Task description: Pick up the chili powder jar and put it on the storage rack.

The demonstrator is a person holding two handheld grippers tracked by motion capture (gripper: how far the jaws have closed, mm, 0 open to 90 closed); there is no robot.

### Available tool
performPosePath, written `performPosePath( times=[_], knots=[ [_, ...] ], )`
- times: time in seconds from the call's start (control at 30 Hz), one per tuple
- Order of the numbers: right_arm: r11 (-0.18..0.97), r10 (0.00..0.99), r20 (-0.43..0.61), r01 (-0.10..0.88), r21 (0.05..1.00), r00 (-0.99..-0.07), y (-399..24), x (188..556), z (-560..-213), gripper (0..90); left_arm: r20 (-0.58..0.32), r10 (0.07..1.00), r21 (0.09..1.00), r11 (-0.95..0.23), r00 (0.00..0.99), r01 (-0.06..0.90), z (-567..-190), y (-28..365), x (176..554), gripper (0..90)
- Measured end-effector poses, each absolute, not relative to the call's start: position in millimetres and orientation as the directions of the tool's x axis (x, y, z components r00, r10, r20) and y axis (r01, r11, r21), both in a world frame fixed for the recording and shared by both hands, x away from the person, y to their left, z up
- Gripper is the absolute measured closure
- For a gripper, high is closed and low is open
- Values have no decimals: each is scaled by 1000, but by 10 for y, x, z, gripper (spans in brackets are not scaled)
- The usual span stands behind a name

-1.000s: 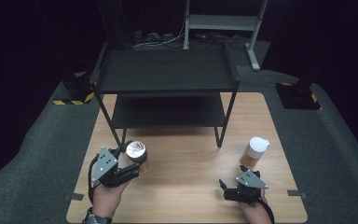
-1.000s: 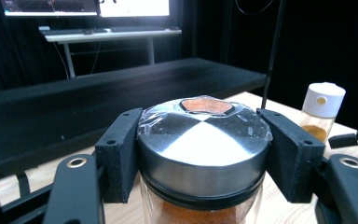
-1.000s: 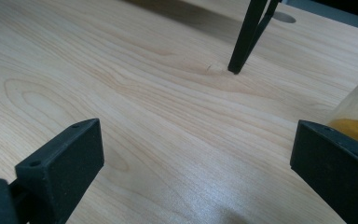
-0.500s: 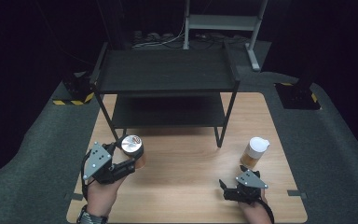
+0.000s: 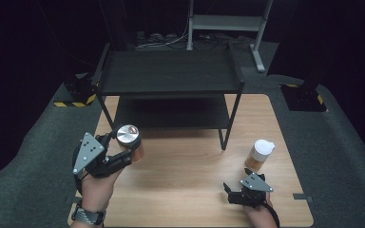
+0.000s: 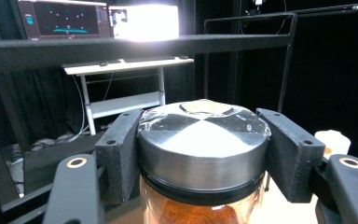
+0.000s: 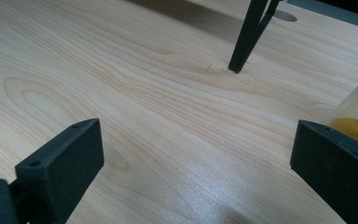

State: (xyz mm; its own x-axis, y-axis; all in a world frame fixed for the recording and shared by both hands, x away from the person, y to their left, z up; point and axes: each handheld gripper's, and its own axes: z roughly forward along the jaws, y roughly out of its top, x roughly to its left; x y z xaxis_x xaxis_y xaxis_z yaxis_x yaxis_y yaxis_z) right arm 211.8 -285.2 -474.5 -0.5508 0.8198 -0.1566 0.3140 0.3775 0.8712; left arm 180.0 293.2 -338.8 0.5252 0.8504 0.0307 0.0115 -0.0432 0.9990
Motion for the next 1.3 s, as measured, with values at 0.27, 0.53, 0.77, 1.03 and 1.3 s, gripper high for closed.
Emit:
performPosePath(
  times=[0.27, 0.53, 0.77, 1.03, 1.3],
  knots=[
    [378, 818, -158, 311, 872, -553, -2857, 2117, -4748, 17, 37, 858, 999, -32, 512, -19, -3277, 2967, 1837, 346],
    [377, 817, -156, 312, 872, -555, -2861, 2120, -4747, 17, 48, 861, 998, -25, 506, -52, -3141, 2993, 1883, 346],
    [376, 817, -153, 313, 872, -556, -2864, 2123, -4745, 17, 59, 863, 997, -24, 501, -75, -3003, 2992, 1932, 346],
    [376, 816, -153, 311, 873, -557, -2869, 2122, -4748, 17, 35, 867, 997, 5, 498, -79, -2900, 2976, 2038, 346],
    [370, 815, -145, 311, 876, -560, -2886, 2126, -4750, 17, 45, 870, 995, 3, 491, -97, -2754, 2939, 2144, 346]
  ],
)
